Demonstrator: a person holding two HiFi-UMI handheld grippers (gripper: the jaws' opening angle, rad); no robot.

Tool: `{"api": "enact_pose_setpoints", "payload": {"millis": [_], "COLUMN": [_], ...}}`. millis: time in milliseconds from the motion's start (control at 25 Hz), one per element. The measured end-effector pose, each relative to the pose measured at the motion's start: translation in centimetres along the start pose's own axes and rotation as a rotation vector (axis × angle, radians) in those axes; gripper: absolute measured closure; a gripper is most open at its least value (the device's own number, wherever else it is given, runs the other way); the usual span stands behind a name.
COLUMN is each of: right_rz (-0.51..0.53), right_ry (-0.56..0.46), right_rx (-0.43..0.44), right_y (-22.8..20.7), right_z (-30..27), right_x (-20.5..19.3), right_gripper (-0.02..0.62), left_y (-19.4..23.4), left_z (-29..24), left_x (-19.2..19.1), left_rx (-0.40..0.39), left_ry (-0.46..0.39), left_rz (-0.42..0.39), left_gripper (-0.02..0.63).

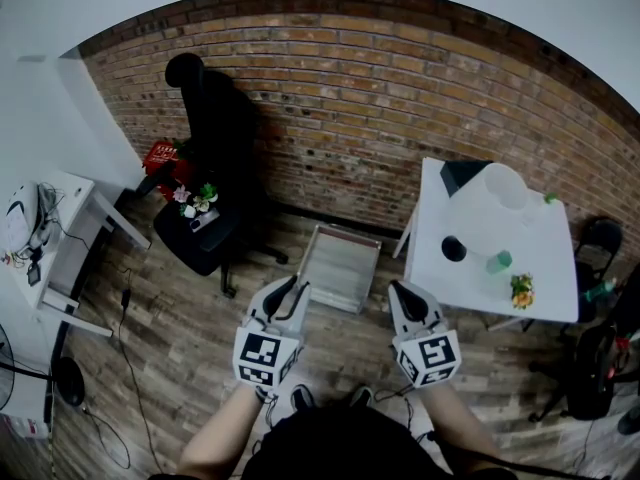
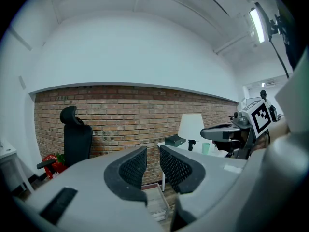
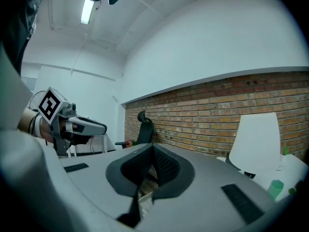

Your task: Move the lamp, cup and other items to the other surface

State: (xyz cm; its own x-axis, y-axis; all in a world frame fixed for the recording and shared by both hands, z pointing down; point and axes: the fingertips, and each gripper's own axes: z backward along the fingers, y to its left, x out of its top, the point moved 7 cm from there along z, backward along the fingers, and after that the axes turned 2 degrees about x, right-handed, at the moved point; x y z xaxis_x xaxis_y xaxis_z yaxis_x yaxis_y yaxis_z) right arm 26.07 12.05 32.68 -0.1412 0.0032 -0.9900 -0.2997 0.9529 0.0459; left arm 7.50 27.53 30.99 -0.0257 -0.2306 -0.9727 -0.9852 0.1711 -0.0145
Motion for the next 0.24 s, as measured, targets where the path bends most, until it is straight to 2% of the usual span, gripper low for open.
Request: {"api": "enact_pose_setpoints", "payload": {"millis": [240], "right_rz": [-0.006], "right_ry": [0.003], "right_rx": [-0.006], "right_y": [-0.07], "right_z": [-0.03], "right_x": [0.31], "right_gripper": [0.592], "left_y": [0.03], "left_z": [-0.08], "left_x": [0.27], "left_rx": [-0.001], "left_ry": [0.008], "left_rz": [0.002], "left_gripper": [0.522]}}
